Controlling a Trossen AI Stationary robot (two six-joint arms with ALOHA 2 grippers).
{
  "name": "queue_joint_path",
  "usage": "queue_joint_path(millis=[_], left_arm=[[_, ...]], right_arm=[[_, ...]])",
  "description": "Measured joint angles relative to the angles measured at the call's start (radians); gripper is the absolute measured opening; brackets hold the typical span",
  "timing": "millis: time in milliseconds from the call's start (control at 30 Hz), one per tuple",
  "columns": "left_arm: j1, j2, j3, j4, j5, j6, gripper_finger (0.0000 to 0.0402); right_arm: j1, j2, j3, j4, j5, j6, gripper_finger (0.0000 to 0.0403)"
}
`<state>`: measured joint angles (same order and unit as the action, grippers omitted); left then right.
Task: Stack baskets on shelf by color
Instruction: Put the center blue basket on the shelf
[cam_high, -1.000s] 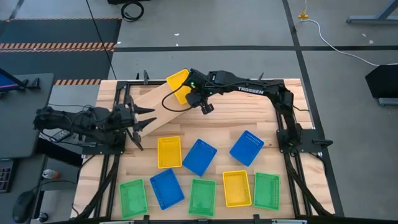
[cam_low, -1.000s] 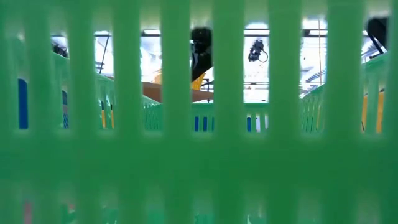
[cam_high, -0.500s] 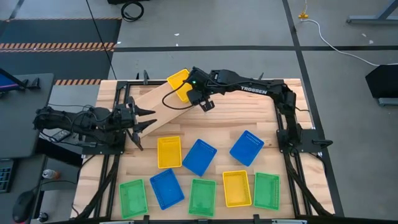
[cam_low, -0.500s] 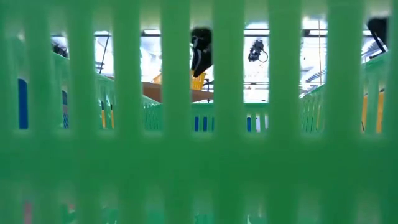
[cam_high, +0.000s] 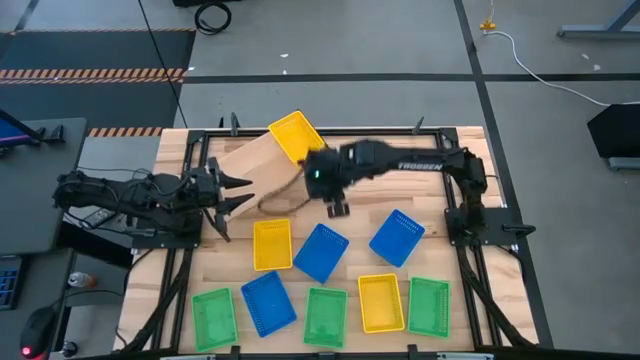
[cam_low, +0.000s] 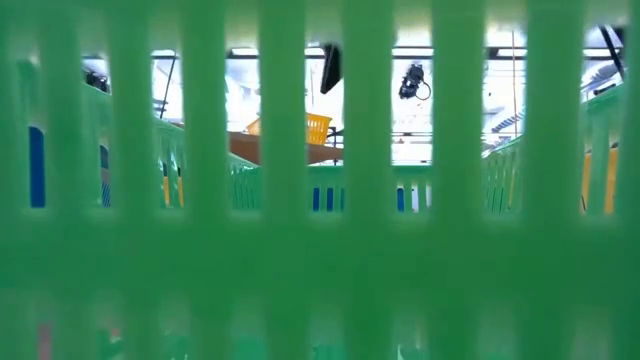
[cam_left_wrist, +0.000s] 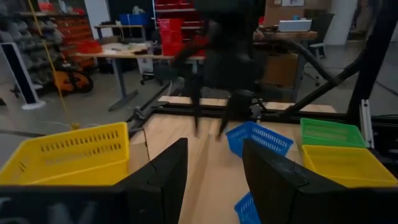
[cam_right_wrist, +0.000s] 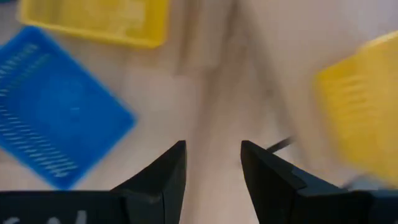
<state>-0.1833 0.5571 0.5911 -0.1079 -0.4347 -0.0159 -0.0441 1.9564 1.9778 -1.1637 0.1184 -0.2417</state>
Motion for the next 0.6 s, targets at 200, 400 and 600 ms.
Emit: queue_joint_path(millis=[200,400,600], left_arm=[[-0.013,0.036,0.0,0.0,0.017,-0.027,0.016],[-0.023,0.053,0.0,0.002,0.018,-0.031,0.016],[-0.023,0.052,0.0,0.005,0.018,-0.033,0.016]], right_arm=[[0.083,0.003,-0.168,0.013,-0.047,0.308,0.0158],[0.085,0.005,-0.406,0.205,-0.094,0.396,0.0158],[0.05,0.005,-0.499,0.305,-0.046,0.45,0.0158]])
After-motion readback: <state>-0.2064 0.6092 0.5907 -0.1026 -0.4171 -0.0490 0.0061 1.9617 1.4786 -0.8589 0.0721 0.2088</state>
